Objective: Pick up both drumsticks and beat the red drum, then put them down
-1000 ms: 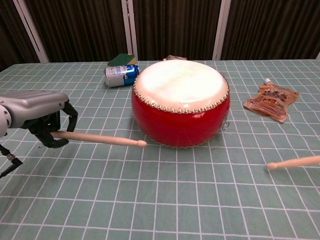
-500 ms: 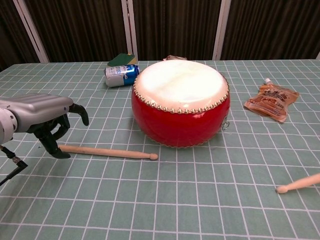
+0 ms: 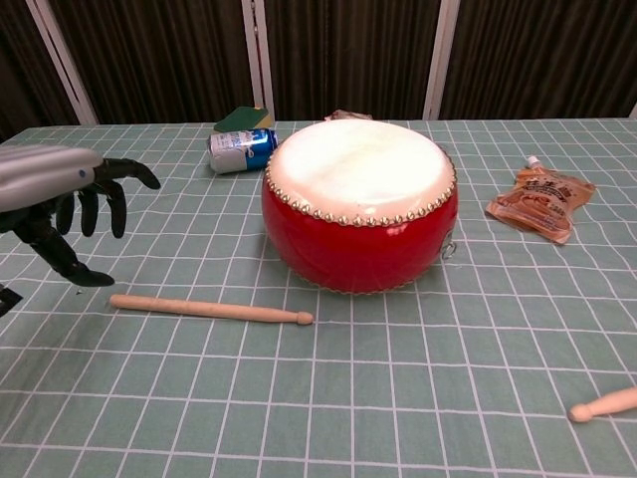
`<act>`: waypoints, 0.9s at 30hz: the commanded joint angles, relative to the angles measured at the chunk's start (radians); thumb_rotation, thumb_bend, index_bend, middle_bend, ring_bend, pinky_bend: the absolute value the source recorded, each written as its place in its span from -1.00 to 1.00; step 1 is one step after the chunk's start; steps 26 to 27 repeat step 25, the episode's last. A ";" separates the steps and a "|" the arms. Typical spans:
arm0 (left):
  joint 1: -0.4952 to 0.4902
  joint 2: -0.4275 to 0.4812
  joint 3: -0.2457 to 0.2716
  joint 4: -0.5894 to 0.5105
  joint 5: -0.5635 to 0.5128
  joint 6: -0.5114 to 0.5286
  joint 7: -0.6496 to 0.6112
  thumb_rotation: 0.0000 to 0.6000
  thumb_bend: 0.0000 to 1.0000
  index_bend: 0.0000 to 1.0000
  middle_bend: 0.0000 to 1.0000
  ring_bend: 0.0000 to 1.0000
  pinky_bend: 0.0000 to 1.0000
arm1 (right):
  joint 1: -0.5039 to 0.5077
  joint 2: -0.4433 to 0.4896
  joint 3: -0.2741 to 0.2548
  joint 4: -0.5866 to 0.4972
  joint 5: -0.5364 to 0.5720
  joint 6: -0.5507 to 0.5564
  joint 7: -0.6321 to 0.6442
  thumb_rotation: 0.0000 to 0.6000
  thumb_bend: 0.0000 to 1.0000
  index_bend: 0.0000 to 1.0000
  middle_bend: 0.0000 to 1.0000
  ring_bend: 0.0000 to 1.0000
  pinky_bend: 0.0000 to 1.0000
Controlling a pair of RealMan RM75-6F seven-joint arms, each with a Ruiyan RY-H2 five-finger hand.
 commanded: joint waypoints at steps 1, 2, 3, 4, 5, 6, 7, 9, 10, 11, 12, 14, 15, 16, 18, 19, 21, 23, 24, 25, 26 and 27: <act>0.076 0.082 0.060 -0.023 0.149 0.063 -0.108 1.00 -0.79 -0.75 -0.48 -0.40 -0.22 | -0.017 0.003 0.016 -0.004 -0.025 0.047 0.035 1.00 -0.44 -0.75 -0.21 -0.17 -0.29; 0.094 0.102 0.076 -0.016 0.187 0.078 -0.132 1.00 -0.79 -0.76 -0.51 -0.43 -0.24 | -0.024 0.004 0.022 -0.004 -0.038 0.068 0.055 1.00 -0.44 -0.77 -0.30 -0.28 -0.35; 0.112 0.121 0.091 -0.007 0.223 0.093 -0.159 1.00 -0.79 -0.77 -0.56 -0.48 -0.27 | -0.033 0.005 0.028 -0.004 -0.052 0.088 0.075 1.00 -0.44 -0.80 -0.36 -0.35 -0.38; 0.138 0.145 0.111 0.012 0.274 0.117 -0.204 1.00 -0.80 -0.79 -0.63 -0.56 -0.31 | -0.045 0.007 0.034 -0.002 -0.074 0.116 0.107 1.00 -0.44 -0.85 -0.46 -0.47 -0.45; 0.155 0.159 0.122 0.027 0.303 0.132 -0.233 1.00 -0.80 -0.80 -0.68 -0.61 -0.35 | -0.053 0.009 0.038 0.000 -0.087 0.132 0.130 1.00 -0.45 -0.91 -0.54 -0.57 -0.52; 0.181 0.179 0.138 0.050 0.339 0.154 -0.278 1.00 -0.80 -0.82 -0.75 -0.69 -0.41 | -0.066 0.013 0.042 0.003 -0.107 0.157 0.162 1.00 -0.45 -0.94 -0.60 -0.63 -0.55; 0.204 0.197 0.152 0.073 0.369 0.171 -0.321 1.00 -0.81 -0.86 -0.83 -0.77 -0.50 | -0.077 0.016 0.045 0.006 -0.126 0.180 0.190 1.00 -0.45 -0.98 -0.67 -0.72 -0.61; 0.245 0.227 0.173 0.113 0.407 0.203 -0.390 1.00 -0.82 -0.92 -0.93 -0.86 -0.66 | -0.101 0.021 0.048 0.010 -0.162 0.226 0.235 1.00 -0.46 -1.00 -0.80 -0.85 -0.70; 0.260 0.238 0.181 0.127 0.419 0.212 -0.416 1.00 -0.82 -0.96 -0.97 -0.91 -0.77 | -0.110 0.022 0.047 0.014 -0.178 0.245 0.250 1.00 -0.47 -1.00 -0.88 -0.91 -0.75; 0.278 0.253 0.191 0.145 0.437 0.222 -0.451 1.00 -0.82 -0.97 -0.99 -0.95 -0.83 | -0.124 0.020 0.045 0.022 -0.201 0.272 0.268 1.00 -0.48 -1.00 -0.94 -0.96 -0.80; 0.291 0.264 0.197 0.158 0.448 0.231 -0.471 1.00 -0.83 -0.99 -1.00 -0.98 -0.88 | -0.135 0.017 0.042 0.029 -0.218 0.292 0.280 1.00 -0.49 -1.00 -0.97 -0.99 -0.82; 0.317 0.279 0.205 0.189 0.471 0.255 -0.502 1.00 -0.83 -1.00 -1.00 -1.00 -0.93 | -0.155 0.009 0.036 0.044 -0.248 0.329 0.301 1.00 -0.49 -1.00 -1.00 -1.00 -0.85; 0.332 0.283 0.208 0.212 0.486 0.273 -0.515 1.00 -0.84 -1.00 -1.00 -1.00 -0.94 | -0.168 0.001 0.034 0.053 -0.269 0.357 0.316 1.00 -0.49 -1.00 -1.00 -1.00 -0.85; 0.356 0.280 0.209 0.255 0.509 0.307 -0.534 1.00 -0.84 -1.00 -1.00 -1.00 -0.94 | -0.186 -0.014 0.029 0.073 -0.304 0.397 0.339 1.00 -0.49 -1.00 -1.00 -1.00 -0.85; 0.390 0.260 0.205 0.328 0.543 0.352 -0.574 1.00 -0.84 -1.00 -1.00 -1.00 -0.94 | -0.210 -0.041 0.021 0.117 -0.356 0.452 0.373 1.00 -0.49 -1.00 -1.00 -1.00 -0.85; 0.405 0.252 0.204 0.357 0.551 0.363 -0.592 1.00 -0.84 -1.00 -1.00 -1.00 -0.94 | -0.221 -0.056 0.017 0.145 -0.380 0.478 0.392 1.00 -0.49 -1.00 -1.00 -1.00 -0.85; 0.426 0.248 0.203 0.385 0.551 0.365 -0.607 1.00 -0.84 -1.00 -1.00 -1.00 -0.94 | -0.235 -0.077 0.012 0.184 -0.404 0.502 0.423 1.00 -0.49 -1.00 -1.00 -1.00 -0.85; 0.440 0.252 0.203 0.397 0.540 0.350 -0.602 1.00 -0.84 -1.00 -1.00 -1.00 -0.94 | -0.239 -0.087 0.014 0.204 -0.408 0.502 0.451 1.00 -0.49 -1.00 -1.00 -1.00 -0.85; 0.444 0.254 0.201 0.395 0.533 0.343 -0.606 1.00 -0.84 -1.00 -1.00 -1.00 -0.94 | -0.240 -0.090 0.015 0.207 -0.405 0.498 0.457 1.00 -0.49 -1.00 -1.00 -1.00 -0.85; 0.448 0.257 0.193 0.389 0.527 0.338 -0.615 1.00 -0.84 -1.00 -1.00 -1.00 -0.94 | -0.240 -0.091 0.015 0.210 -0.402 0.490 0.462 1.00 -0.49 -1.00 -1.00 -1.00 -0.85; 0.448 0.257 0.193 0.389 0.527 0.338 -0.615 1.00 -0.84 -1.00 -1.00 -1.00 -0.94 | -0.240 -0.091 0.015 0.210 -0.402 0.490 0.462 1.00 -0.49 -1.00 -1.00 -1.00 -0.85; 0.448 0.257 0.193 0.389 0.527 0.338 -0.615 1.00 -0.84 -1.00 -1.00 -1.00 -0.94 | -0.240 -0.091 0.015 0.210 -0.402 0.490 0.462 1.00 -0.49 -1.00 -1.00 -1.00 -0.85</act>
